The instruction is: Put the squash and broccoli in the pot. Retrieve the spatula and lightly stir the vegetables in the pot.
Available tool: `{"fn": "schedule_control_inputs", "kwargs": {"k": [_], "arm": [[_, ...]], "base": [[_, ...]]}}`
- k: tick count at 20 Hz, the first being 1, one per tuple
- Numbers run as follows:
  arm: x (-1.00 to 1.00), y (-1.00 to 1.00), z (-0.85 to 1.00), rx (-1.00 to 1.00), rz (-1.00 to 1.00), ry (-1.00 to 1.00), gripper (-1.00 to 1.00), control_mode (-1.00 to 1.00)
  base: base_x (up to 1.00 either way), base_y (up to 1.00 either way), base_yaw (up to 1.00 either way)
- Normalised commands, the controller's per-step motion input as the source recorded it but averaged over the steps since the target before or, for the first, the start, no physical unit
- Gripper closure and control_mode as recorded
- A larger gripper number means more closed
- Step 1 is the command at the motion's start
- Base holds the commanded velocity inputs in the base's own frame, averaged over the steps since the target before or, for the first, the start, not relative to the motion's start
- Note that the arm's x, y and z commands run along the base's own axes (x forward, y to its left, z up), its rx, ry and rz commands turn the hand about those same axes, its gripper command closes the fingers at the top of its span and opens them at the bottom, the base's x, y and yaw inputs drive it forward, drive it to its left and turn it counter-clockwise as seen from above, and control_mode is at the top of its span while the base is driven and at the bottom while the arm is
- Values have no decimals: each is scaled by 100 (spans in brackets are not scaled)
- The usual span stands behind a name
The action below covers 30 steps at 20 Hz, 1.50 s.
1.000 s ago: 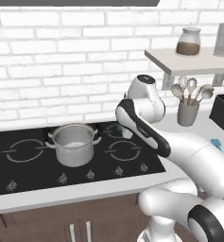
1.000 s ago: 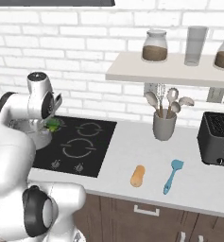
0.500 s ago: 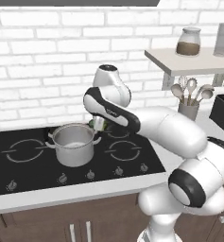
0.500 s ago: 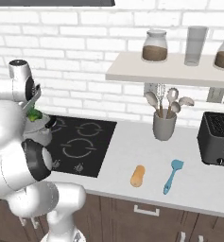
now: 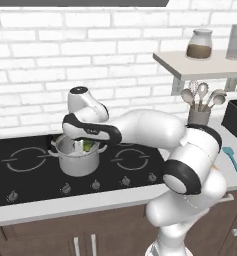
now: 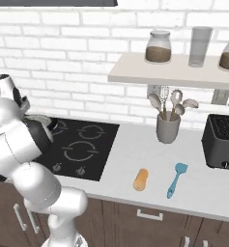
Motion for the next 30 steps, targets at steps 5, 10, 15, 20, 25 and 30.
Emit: {"fn": "schedule_control_inputs", "kwargs": {"k": [5,10,15,20,25,30], "arm": [[24,2,-43,0,-3,-6,100,-100],[0,0,-4,0,-1,-11,-100,-100],[11,0,1,0,0,-8,-100,-100],[-10,-18,56,1,0,-12,-100,-100],[-100,-93,61,4,0,-8,-100,-100],[-100,-100,0,1,-5,0,-100,-100]], "base": [[0,0,0],[0,0,0],[0,0,0],[0,0,0],[0,0,0],[0,0,0]]}}
